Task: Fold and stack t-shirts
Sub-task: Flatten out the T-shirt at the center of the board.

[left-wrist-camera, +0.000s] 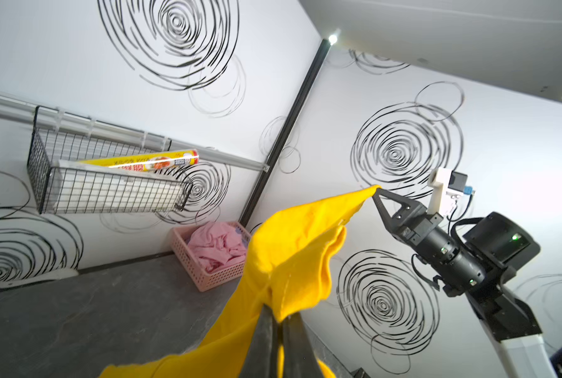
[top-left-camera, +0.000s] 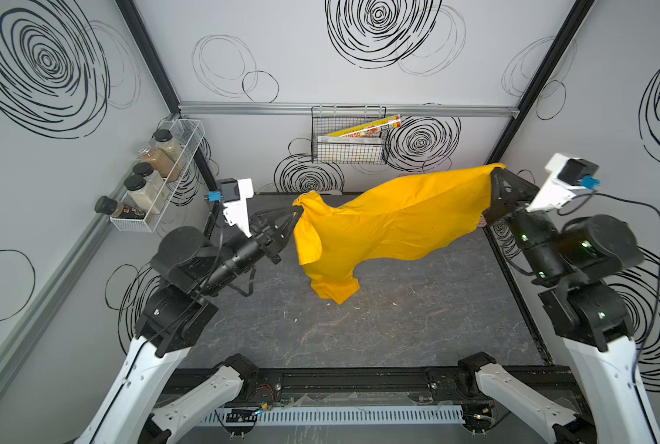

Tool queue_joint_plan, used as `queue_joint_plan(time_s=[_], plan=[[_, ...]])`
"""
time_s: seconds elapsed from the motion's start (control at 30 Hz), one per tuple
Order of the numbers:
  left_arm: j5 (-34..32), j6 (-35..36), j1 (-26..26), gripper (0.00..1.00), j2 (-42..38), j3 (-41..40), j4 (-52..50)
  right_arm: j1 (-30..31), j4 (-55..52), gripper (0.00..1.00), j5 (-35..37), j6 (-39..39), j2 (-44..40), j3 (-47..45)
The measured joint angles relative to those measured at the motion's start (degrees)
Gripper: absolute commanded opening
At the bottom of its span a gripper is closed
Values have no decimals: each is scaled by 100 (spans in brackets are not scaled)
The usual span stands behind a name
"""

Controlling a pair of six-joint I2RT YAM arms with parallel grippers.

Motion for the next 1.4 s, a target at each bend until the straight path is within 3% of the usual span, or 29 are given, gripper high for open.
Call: queue_joint_plan(time_s=[0.2,0.47,0.63,0.8,0.97,1.17,1.27,1.4], plan=[[131,0,0,0,-101,675,-542,0,-741,0,-297,-116,-358,356],[13,221,-7,0,-52,1233,-942,0,-1421,0,-114,-354,-516,667],[-616,437,-50,0,302,846,-894,0,-1360,0,295,-378,-713,-168],[-1318,446,149,0,1456,192,-868,0,-1088,0,623,-219,-358,-1502],[-2341,96,938,0,3473,151,-1316,0,-546,0,1036,133,892,-2485],[-3832,-306,1639,0,5834,1060,-2232,11,107,0,1423,466,3244,-2387],[-3941,-306,1821,0,6380,1401,-2269,31,240,0,1440,564,4371,-1821],[-3901,-291,1908,0,6638,1808,-2166,31,446,0,1432,577,5259,-1189]])
